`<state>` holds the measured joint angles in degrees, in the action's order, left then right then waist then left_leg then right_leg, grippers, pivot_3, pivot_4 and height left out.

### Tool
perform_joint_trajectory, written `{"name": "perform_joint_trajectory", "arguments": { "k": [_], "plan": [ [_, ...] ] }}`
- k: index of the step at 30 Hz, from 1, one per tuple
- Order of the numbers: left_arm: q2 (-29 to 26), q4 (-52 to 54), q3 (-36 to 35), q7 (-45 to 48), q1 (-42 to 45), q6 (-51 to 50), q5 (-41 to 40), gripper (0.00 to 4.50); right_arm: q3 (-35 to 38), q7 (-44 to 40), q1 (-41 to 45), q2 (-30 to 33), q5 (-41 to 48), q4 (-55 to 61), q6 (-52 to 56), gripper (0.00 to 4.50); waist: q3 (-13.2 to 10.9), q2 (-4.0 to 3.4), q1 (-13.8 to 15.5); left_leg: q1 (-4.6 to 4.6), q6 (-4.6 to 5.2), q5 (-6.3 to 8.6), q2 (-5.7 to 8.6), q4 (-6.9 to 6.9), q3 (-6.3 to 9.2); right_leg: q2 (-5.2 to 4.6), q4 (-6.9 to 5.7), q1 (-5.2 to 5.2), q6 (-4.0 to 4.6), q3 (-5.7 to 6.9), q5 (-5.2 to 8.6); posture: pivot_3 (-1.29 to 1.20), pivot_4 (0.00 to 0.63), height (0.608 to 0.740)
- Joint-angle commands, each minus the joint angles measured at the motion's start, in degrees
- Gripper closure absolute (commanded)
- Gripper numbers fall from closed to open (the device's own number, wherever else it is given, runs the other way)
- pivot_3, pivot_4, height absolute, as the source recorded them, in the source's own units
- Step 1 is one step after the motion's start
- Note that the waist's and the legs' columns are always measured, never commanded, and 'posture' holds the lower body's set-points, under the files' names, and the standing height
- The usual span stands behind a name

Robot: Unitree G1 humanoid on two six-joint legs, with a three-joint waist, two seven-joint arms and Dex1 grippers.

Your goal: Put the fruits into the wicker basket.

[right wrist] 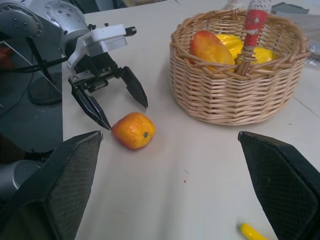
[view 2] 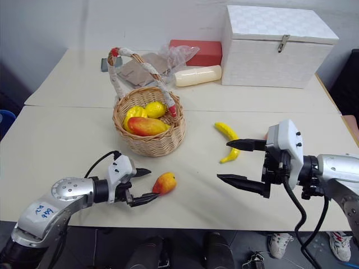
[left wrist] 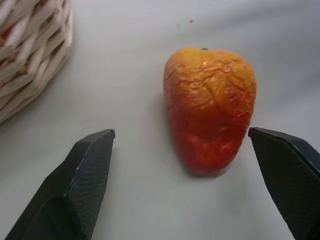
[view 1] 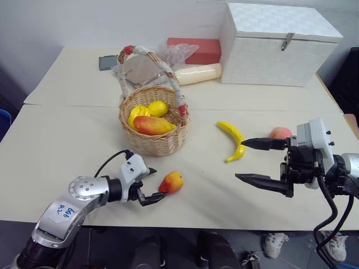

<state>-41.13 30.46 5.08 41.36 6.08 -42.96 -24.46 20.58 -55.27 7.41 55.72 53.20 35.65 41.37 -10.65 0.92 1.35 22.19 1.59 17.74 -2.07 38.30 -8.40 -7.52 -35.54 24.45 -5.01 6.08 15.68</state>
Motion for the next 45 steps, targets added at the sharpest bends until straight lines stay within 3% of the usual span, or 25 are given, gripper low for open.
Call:
{"name": "perform_joint_trajectory", "arguments": {
  "k": [1,14,17,21,23,27,31,34,36,39,42,45],
  "plan": [
    [-0.45,-0.03,1.94,3.13,-0.19,2.68,0.03,0.0,0.49,0.58,1.54,0.97,2.36,1.2,0.88,0.03,0.0,0.0,-0.02,0.0,0.0,0.0,0.0,0.0,0.0,0.0,0.0,0.0,0.0,0.02,0.0,0.0,0.15,0.74],
    [7.76,-9.82,11.69,-1.27,6.08,7.14,9.82,0.0,1.52,0.42,3.28,3.46,7.22,3.0,4.3,0.03,0.01,0.02,0.16,0.01,0.17,-0.05,0.17,0.03,0.03,-0.02,-0.01,-0.05,-0.06,0.04,-0.03,0.0,0.15,0.74],
    [8.03,-10.07,10.82,-0.46,6.33,7.35,9.33,0.61,1.15,0.24,3.38,3.73,7.21,2.86,3.82,0.0,0.02,0.03,0.17,-0.01,0.39,0.06,0.16,0.09,0.09,-0.08,0.0,-0.13,-0.08,0.03,-0.04,0.0,0.15,0.74],
    [5.64,-8.76,8.74,1.28,4.83,7.42,8.77,1.88,1.25,-1.06,4.06,3.56,8.65,2.94,3.37,0.0,0.02,0.03,0.04,0.0,0.35,0.05,0.13,0.09,0.11,-0.13,0.02,-0.13,-0.09,0.01,-0.05,0.0,0.15,0.74],
    [3.72,-7.4,6.73,2.72,3.33,7.58,7.68,2.32,1.19,-1.67,4.71,3.64,9.18,2.47,3.22,0.0,0.02,0.03,-0.26,-0.01,0.28,0.04,0.08,0.09,0.09,-0.11,0.03,-0.12,-0.08,0.02,-0.05,0.0,0.15,0.74],
    [-1.77,-4.23,0.94,7.48,-0.8,7.73,4.25,2.34,0.31,-3.37,5.21,3.88,7.9,1.68,2.29,0.0,0.02,0.03,-0.52,-0.01,0.23,0.05,-0.02,0.08,0.07,-0.06,0.03,-0.09,-0.04,0.04,-0.02,0.0,0.15,0.74],
    [-8.87,-3.24,-10.64,14.18,-6.37,8.02,-1.92,2.34,-0.92,-4.85,6.8,3.44,6.65,0.03,1.31,0.0,0.01,0.04,-1.21,0.0,0.17,0.07,-0.08,0.0,0.08,-0.05,0.03,-0.03,0.04,0.02,0.02,0.0,0.15,0.74],
    [-15.16,-6.14,-23.29,22.43,-5.95,2.85,-11.72,2.34,-2.18,-5.38,8.61,2.88,6.35,-2.27,1.16,0.0,-0.03,0.11,-1.25,0.04,0.18,0.07,-0.08,0.02,0.1,-0.07,0.04,-0.01,0.05,0.02,0.03,0.0,0.15,0.74],
    [-19.38,-10.76,-29.04,26.46,-1.74,-0.28,-16.75,2.34,-2.62,-6.15,9.43,2.58,6.96,-3.5,1.45,0.0,-0.05,0.13,-1.22,0.15,0.14,0.05,-0.09,0.09,0.19,-0.07,0.03,0.04,0.07,0.03,0.04,0.0,0.15,0.74],
    [-21.91,-17.56,-27.69,26.08,12.58,-3.28,-20.6,2.34,-3.75,-5.5,10.59,1.35,4.22,-4.48,-0.43,0.0,-0.05,0.13,-0.78,0.18,0.03,-0.01,-0.05,0.11,0.21,-0.05,0.05,0.03,0.07,0.15,0.04,0.0,0.15,0.74],
    [-15.47,-24.35,-15.98,17.4,32.94,-5.19,-13.97,2.34,-4.77,-3.11,11.6,-0.73,1.88,-5.08,-1.81,0.0,-0.04,0.13,0.2,0.16,0.09,-0.04,0.14,0.09,0.13,0.1,0.03,0.0,-0.08,0.21,-0.04,0.0,0.15,0.74],
    [-7.33,-29.9,-7.59,9.4,44.28,-5.74,-6.71,2.34,-4.79,-1.77,11.31,-2.04,1.02,-4.56,-2.3,0.0,-0.04,0.14,0.68,0.17,0.26,-0.14,0.38,0.14,0.07,0.08,-0.07,-0.11,-0.4,0.17,-0.22,0.0,0.15,0.74]
  ]
}}
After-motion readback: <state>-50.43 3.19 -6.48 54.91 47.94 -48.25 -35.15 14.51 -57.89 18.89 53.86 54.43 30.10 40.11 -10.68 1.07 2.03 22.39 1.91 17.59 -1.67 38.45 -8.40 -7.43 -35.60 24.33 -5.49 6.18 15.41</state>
